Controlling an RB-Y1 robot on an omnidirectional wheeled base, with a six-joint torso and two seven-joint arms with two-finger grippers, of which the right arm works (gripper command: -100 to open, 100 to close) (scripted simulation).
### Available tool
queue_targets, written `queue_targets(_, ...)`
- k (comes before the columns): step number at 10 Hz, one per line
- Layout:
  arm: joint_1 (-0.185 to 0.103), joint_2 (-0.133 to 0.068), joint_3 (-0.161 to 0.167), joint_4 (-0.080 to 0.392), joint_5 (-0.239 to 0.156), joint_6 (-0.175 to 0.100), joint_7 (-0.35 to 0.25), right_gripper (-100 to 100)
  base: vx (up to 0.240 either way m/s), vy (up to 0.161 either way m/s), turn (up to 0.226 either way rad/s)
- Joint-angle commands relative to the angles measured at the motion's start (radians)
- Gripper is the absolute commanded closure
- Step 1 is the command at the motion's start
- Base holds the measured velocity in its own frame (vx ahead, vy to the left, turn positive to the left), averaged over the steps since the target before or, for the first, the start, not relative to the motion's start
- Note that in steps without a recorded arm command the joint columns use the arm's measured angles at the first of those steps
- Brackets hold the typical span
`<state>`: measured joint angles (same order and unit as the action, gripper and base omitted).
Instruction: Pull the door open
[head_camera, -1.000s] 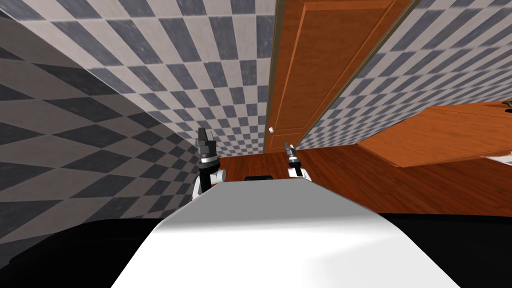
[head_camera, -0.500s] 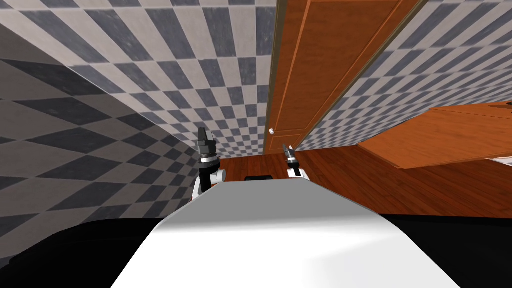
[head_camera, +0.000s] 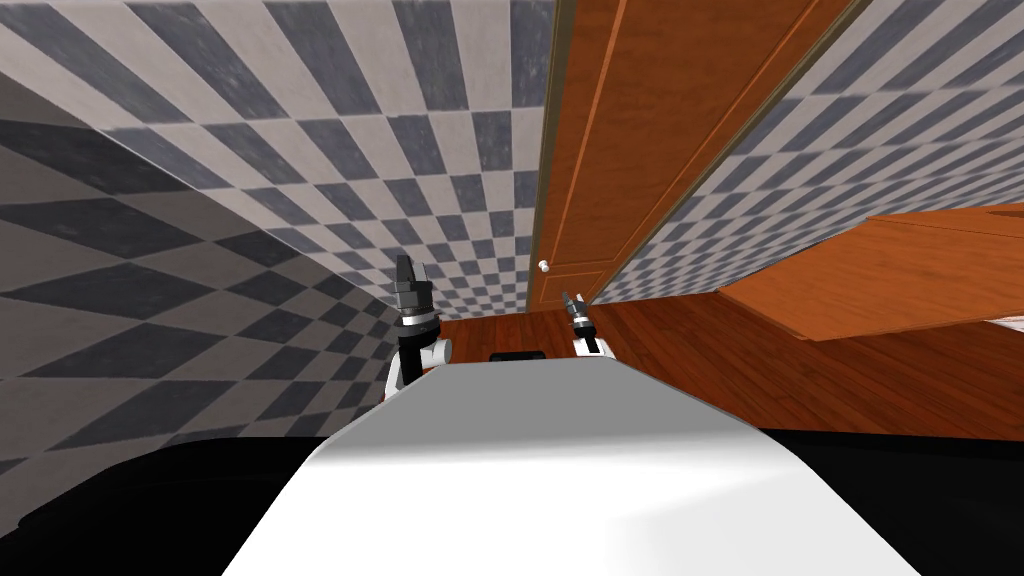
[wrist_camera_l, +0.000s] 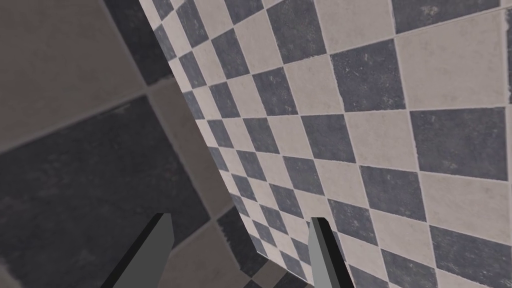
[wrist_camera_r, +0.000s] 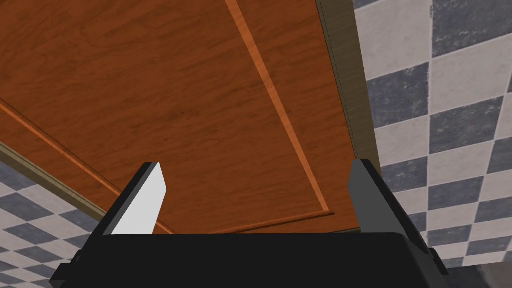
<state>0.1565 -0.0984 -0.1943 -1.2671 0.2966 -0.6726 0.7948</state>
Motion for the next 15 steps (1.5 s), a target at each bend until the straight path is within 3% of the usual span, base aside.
queue_targets(1, -0.011, 0.003, -0.003, 0.030, 0.013, -0.009, 0.031, -100, 0.104, -0.010, -0.007)
queue_targets(7, -0.049, 0.011, -0.018, 0.142, 0.057, -0.045, 0.129, -100, 0.097, -0.008, -0.009)
queue_targets(11, -0.083, 0.022, -0.030, 0.242, 0.096, -0.078, 0.216, -100, 0.121, -0.003, -0.012)
queue_targets(15, -0.104, 0.029, -0.038, 0.302, 0.119, -0.097, 0.269, -100, 0.103, -0.011, -0.009)
